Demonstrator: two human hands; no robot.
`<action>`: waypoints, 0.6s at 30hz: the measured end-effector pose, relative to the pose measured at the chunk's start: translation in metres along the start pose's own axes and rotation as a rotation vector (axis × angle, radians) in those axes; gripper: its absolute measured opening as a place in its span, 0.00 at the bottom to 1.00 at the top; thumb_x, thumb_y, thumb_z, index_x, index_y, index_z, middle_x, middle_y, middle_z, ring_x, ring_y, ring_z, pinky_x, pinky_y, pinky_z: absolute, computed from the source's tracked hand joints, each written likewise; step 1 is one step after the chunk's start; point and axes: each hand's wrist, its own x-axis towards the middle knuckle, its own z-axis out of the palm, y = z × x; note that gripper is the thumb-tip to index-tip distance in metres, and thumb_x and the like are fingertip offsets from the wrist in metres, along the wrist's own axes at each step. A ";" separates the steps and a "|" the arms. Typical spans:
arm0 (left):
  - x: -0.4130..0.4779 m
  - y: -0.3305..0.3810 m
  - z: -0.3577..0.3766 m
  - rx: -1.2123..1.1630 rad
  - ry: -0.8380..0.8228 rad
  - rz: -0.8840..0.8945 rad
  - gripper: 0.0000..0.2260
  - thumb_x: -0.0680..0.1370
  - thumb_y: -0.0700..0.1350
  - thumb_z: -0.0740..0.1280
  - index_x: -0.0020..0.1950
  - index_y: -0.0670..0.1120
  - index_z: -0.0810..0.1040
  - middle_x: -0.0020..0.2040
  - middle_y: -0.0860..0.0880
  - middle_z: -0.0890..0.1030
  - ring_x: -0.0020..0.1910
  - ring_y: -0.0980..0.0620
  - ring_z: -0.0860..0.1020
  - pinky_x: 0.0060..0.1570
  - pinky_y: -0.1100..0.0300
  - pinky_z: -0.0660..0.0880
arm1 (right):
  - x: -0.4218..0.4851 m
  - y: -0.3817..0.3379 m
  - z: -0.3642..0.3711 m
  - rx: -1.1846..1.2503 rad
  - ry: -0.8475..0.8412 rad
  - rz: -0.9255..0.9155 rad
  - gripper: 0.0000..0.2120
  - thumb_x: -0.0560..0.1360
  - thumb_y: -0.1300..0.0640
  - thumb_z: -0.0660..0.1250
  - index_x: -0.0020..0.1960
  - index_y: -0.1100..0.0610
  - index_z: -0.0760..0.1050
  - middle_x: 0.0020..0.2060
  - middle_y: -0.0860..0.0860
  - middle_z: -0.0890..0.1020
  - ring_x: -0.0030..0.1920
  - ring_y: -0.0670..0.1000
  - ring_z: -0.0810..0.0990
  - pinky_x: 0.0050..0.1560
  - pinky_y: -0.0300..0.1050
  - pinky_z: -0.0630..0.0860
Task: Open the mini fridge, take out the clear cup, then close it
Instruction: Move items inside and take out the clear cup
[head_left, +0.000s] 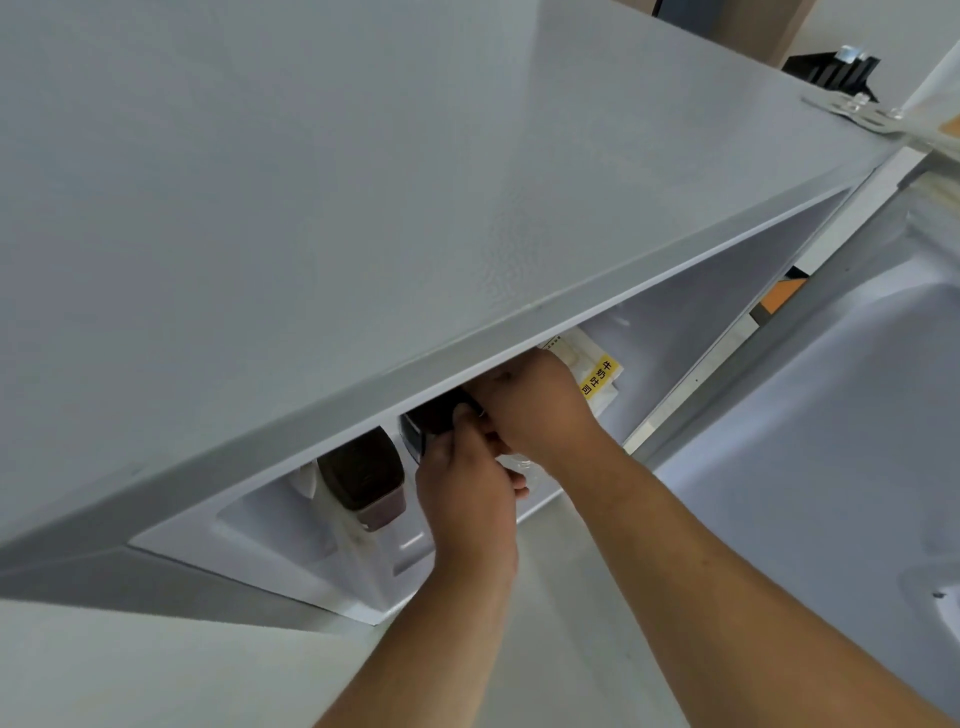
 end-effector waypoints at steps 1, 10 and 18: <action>0.002 -0.003 0.001 0.004 -0.004 -0.023 0.13 0.84 0.50 0.63 0.46 0.45 0.82 0.38 0.48 0.87 0.27 0.51 0.77 0.26 0.62 0.76 | 0.003 0.004 0.002 -0.003 -0.008 0.019 0.14 0.80 0.57 0.66 0.41 0.65 0.81 0.34 0.61 0.85 0.35 0.61 0.85 0.44 0.60 0.83; 0.029 -0.031 -0.012 0.040 0.025 -0.202 0.15 0.84 0.55 0.64 0.51 0.44 0.81 0.31 0.53 0.83 0.31 0.51 0.77 0.25 0.62 0.76 | 0.021 0.035 0.041 -0.243 -0.105 0.100 0.14 0.83 0.54 0.63 0.51 0.62 0.82 0.46 0.57 0.85 0.46 0.57 0.83 0.47 0.46 0.79; 0.043 -0.053 -0.026 0.095 -0.021 -0.204 0.16 0.85 0.50 0.64 0.40 0.44 0.77 0.30 0.49 0.76 0.28 0.50 0.66 0.28 0.58 0.64 | 0.032 0.063 0.073 -0.423 -0.137 0.093 0.13 0.84 0.55 0.62 0.64 0.61 0.78 0.55 0.56 0.82 0.57 0.55 0.80 0.62 0.45 0.71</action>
